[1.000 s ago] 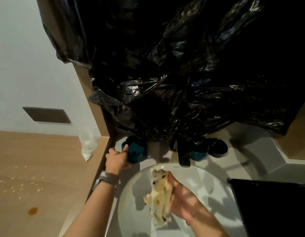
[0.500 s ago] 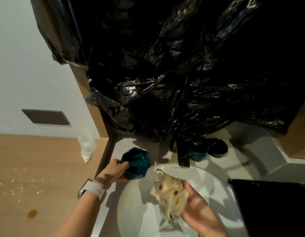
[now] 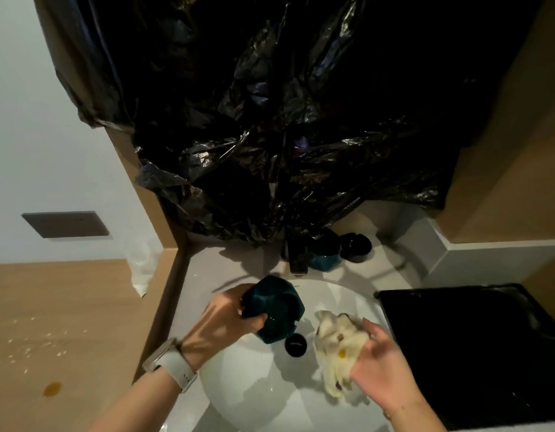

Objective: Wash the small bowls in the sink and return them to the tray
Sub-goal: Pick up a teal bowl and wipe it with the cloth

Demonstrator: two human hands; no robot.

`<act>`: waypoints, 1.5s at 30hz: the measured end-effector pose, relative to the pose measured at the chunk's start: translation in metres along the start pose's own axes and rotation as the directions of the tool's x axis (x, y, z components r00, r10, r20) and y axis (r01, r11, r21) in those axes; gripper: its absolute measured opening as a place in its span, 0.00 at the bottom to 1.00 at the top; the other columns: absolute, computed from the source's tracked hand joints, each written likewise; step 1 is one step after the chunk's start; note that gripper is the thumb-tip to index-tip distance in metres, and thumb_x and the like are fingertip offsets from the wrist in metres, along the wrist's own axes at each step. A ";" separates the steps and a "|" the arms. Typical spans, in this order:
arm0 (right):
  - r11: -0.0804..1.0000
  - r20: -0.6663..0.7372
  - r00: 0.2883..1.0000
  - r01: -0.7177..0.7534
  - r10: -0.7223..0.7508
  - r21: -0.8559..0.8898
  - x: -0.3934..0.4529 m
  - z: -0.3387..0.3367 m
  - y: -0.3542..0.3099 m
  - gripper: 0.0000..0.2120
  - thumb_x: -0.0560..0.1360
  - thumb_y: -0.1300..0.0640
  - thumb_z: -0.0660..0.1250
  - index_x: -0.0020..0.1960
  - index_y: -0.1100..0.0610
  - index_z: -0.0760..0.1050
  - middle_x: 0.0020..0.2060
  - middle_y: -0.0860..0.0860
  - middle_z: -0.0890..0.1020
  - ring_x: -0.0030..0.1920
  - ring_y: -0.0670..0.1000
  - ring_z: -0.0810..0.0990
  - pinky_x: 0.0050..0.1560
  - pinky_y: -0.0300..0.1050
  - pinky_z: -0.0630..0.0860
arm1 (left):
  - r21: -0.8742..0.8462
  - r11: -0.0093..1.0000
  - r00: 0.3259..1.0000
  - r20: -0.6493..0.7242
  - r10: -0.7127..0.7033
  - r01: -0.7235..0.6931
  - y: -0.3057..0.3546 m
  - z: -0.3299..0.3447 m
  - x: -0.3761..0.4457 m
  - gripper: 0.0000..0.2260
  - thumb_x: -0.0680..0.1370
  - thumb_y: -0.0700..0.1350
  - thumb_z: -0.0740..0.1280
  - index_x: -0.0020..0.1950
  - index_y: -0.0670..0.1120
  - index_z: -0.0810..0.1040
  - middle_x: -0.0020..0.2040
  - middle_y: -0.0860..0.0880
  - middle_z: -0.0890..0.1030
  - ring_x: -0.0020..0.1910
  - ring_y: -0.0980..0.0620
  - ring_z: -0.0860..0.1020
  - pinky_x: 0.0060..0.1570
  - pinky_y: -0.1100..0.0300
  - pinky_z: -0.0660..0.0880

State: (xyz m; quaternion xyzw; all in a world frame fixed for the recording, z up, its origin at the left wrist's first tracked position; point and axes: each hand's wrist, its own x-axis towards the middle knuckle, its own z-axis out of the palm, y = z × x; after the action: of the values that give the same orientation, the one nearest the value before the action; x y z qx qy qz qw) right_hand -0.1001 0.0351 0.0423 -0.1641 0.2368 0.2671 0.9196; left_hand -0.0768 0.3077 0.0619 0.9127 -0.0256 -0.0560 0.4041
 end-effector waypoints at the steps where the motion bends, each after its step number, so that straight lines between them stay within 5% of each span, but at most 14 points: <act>1: 0.997 -0.004 0.999 0.040 -0.041 -0.066 -0.005 0.000 -0.002 0.11 0.66 0.60 0.70 0.44 0.66 0.82 0.42 0.61 0.83 0.38 0.59 0.83 0.42 0.50 0.81 | 0.095 0.994 0.999 -0.008 0.053 -0.052 0.009 0.001 0.001 0.20 0.70 0.49 0.74 0.61 0.55 0.76 0.51 0.55 0.82 0.48 0.56 0.81 0.50 0.62 0.77; 6: 0.984 -0.048 0.996 0.070 -0.079 -0.163 -0.013 -0.009 -0.007 0.16 0.63 0.59 0.75 0.50 0.61 0.81 0.50 0.62 0.83 0.49 0.60 0.83 0.49 0.55 0.79 | 0.442 0.857 0.960 0.035 0.278 -0.265 0.031 0.006 0.003 0.23 0.70 0.56 0.71 0.63 0.51 0.74 0.54 0.53 0.81 0.49 0.53 0.79 0.48 0.63 0.75; 10: 0.984 -0.038 0.996 0.078 -0.085 -0.162 -0.013 -0.012 -0.009 0.37 0.47 0.62 0.84 0.55 0.61 0.78 0.54 0.62 0.81 0.53 0.60 0.82 0.56 0.56 0.74 | 0.578 0.737 0.930 0.116 0.349 -0.349 0.036 0.006 0.004 0.25 0.72 0.52 0.70 0.67 0.49 0.72 0.56 0.50 0.79 0.51 0.50 0.78 0.48 0.60 0.72; 14: 0.982 -0.004 0.997 0.078 -0.080 -0.172 -0.012 -0.011 -0.010 0.33 0.49 0.62 0.83 0.53 0.60 0.78 0.52 0.61 0.81 0.52 0.60 0.81 0.57 0.57 0.73 | 0.644 0.637 0.885 0.144 0.443 -0.423 0.034 0.005 0.008 0.29 0.67 0.49 0.73 0.67 0.47 0.74 0.54 0.49 0.81 0.49 0.47 0.80 0.47 0.57 0.76; 20: 0.987 0.005 0.994 0.110 -0.110 -0.121 -0.008 -0.018 -0.017 0.24 0.51 0.71 0.71 0.45 0.60 0.72 0.44 0.60 0.77 0.49 0.59 0.76 0.64 0.49 0.65 | 0.259 0.958 0.990 -0.018 0.137 -0.127 0.033 0.004 0.007 0.18 0.68 0.55 0.71 0.57 0.56 0.77 0.46 0.58 0.81 0.45 0.57 0.79 0.47 0.61 0.78; 25: 0.958 0.063 0.990 0.138 -0.126 -0.250 -0.009 -0.011 -0.015 0.15 0.60 0.78 0.55 0.40 0.65 0.73 0.46 0.61 0.78 0.51 0.60 0.78 0.61 0.48 0.71 | -0.242 0.934 0.964 0.098 -0.247 0.264 0.016 0.015 0.002 0.14 0.70 0.56 0.72 0.51 0.49 0.82 0.44 0.48 0.85 0.46 0.48 0.83 0.49 0.49 0.81; 29: 0.634 0.139 0.986 0.163 -0.089 -0.756 -0.016 0.010 -0.006 0.27 0.68 0.83 0.49 0.61 0.67 0.71 0.55 0.65 0.80 0.58 0.60 0.80 0.60 0.52 0.74 | -0.498 0.747 0.898 0.218 -0.383 0.440 0.015 0.028 -0.003 0.21 0.68 0.56 0.74 0.54 0.44 0.82 0.48 0.42 0.86 0.49 0.43 0.84 0.49 0.46 0.82; 31: 0.288 0.183 0.983 0.175 0.000 -0.941 -0.012 0.021 0.000 0.30 0.71 0.79 0.56 0.66 0.56 0.69 0.54 0.53 0.81 0.57 0.49 0.80 0.57 0.44 0.76 | -0.569 0.678 0.884 0.263 -0.387 0.466 0.016 0.035 0.000 0.15 0.76 0.49 0.71 0.56 0.40 0.81 0.48 0.41 0.86 0.48 0.43 0.84 0.46 0.51 0.83; 34: -0.298 0.212 0.970 0.238 0.116 -0.925 0.000 0.032 0.006 0.20 0.75 0.64 0.62 0.61 0.43 0.68 0.52 0.41 0.78 0.55 0.40 0.77 0.61 0.36 0.72 | -0.568 0.653 0.865 0.330 -0.378 0.502 0.019 0.040 0.008 0.14 0.77 0.48 0.69 0.56 0.38 0.80 0.47 0.41 0.86 0.46 0.45 0.85 0.42 0.54 0.82; 36: -0.565 0.239 0.964 0.263 0.117 -0.782 0.011 0.039 0.003 0.10 0.75 0.59 0.65 0.54 0.47 0.72 0.51 0.44 0.77 0.52 0.43 0.75 0.56 0.37 0.72 | -0.530 0.707 0.871 0.411 -0.270 0.469 0.017 0.040 0.013 0.11 0.80 0.45 0.67 0.57 0.40 0.79 0.48 0.44 0.84 0.44 0.53 0.84 0.40 0.61 0.80; 40: -0.724 0.348 0.924 0.350 0.160 -0.595 0.032 0.038 -0.004 0.20 0.72 0.43 0.69 0.55 0.57 0.76 0.53 0.48 0.76 0.56 0.47 0.71 0.60 0.43 0.69 | -0.516 0.587 0.761 0.573 -0.304 0.624 0.016 0.033 0.032 0.25 0.74 0.45 0.73 0.61 0.67 0.66 0.50 0.54 0.77 0.46 0.66 0.78 0.46 0.73 0.73; 42: -0.677 0.382 0.913 0.370 0.140 -0.636 0.037 0.037 -0.001 0.23 0.71 0.39 0.68 0.59 0.53 0.76 0.57 0.45 0.76 0.60 0.46 0.71 0.65 0.43 0.67 | -0.568 0.534 0.746 0.637 -0.196 0.626 0.015 0.030 0.036 0.21 0.75 0.48 0.72 0.63 0.63 0.69 0.51 0.55 0.78 0.46 0.66 0.79 0.49 0.73 0.74; 43: -0.644 0.402 0.908 0.380 0.121 -0.664 0.036 0.038 0.000 0.22 0.71 0.40 0.68 0.60 0.52 0.76 0.58 0.44 0.76 0.60 0.45 0.71 0.66 0.42 0.66 | -0.606 0.583 0.819 0.536 -0.202 0.541 0.018 0.032 0.035 0.14 0.78 0.47 0.69 0.62 0.55 0.73 0.51 0.52 0.79 0.45 0.64 0.81 0.49 0.68 0.78; 45: -0.597 0.413 0.904 0.393 0.110 -0.700 0.036 0.040 0.004 0.18 0.73 0.42 0.67 0.55 0.52 0.78 0.55 0.45 0.80 0.57 0.45 0.74 0.64 0.43 0.69 | -0.533 0.663 0.812 0.546 -0.206 0.526 0.020 0.034 0.035 0.09 0.81 0.45 0.65 0.61 0.48 0.76 0.53 0.47 0.79 0.45 0.59 0.83 0.48 0.61 0.81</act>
State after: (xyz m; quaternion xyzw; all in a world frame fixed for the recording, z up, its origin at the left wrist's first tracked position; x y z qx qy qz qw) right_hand -0.0620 0.0700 0.0560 -0.8784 -0.2926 0.1924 0.3253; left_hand -0.0460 0.2655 0.0511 0.6555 0.0950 -0.3485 0.6632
